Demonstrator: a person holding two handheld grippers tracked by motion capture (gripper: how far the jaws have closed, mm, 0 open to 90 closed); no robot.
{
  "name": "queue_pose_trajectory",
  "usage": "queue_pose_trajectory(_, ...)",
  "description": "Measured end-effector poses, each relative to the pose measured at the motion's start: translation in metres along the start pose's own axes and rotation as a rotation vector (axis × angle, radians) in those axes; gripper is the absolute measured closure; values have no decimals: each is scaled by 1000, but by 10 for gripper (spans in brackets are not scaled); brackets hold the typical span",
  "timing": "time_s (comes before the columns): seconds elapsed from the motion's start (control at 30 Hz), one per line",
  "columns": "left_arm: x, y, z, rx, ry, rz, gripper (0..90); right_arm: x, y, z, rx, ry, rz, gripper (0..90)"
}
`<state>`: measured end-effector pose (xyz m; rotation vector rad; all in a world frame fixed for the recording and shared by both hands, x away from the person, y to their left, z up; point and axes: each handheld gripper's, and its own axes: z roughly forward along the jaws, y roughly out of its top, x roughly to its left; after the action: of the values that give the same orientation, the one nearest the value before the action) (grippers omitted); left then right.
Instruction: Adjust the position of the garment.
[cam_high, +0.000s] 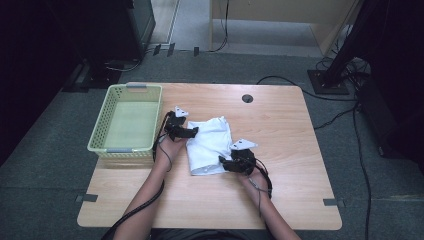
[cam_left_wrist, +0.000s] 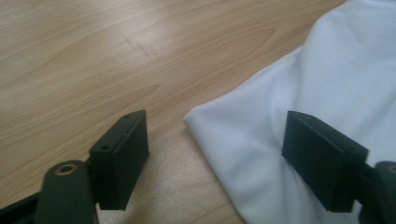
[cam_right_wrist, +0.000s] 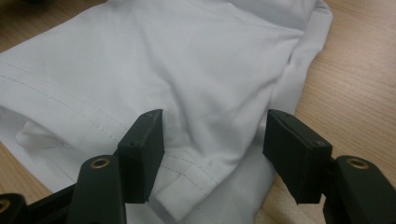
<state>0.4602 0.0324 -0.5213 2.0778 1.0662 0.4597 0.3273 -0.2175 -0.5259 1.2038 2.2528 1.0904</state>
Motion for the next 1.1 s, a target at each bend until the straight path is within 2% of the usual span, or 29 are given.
queue_pose_trajectory(0.07, 0, 0, -1, -10, -6, 1, 314, 0, 0, 0, 2, 8, 3, 359)
queue_pose_trajectory(0.13, 1, -1, -1, -13, -5, 2, 345, 1, 0, 0, 5, 23, 7, 307)
queue_pose_trajectory(0.2, 1, -1, -2, -19, -10, 2, 395, 2, 0, -1, 9, 41, 16, 291)
queue_pose_trajectory(0.47, 1, -1, -2, -27, -30, 10, 506, 7, 1, -10, -16, 66, 32, 259)
queue_pose_trajectory(0.53, 1, -1, -2, -26, -27, 8, 507, 7, 1, -12, -23, 75, 39, 259)
queue_pose_trajectory(0.63, 1, -1, -3, -28, -14, 1, 517, 9, 0, -13, -23, 74, 38, 255)
queue_pose_trajectory(0.9, -1, -2, -4, -34, -32, 17, 646, 11, -3, -13, -25, 66, 34, 233)
queue_pose_trajectory(0.97, -2, -3, -4, -37, -27, 25, 709, 12, -4, -13, -25, 65, 35, 232)
queue_pose_trajectory(1.1, -1, -2, -4, -33, -35, 12, 707, 14, -6, -13, -21, 63, 20, 222)
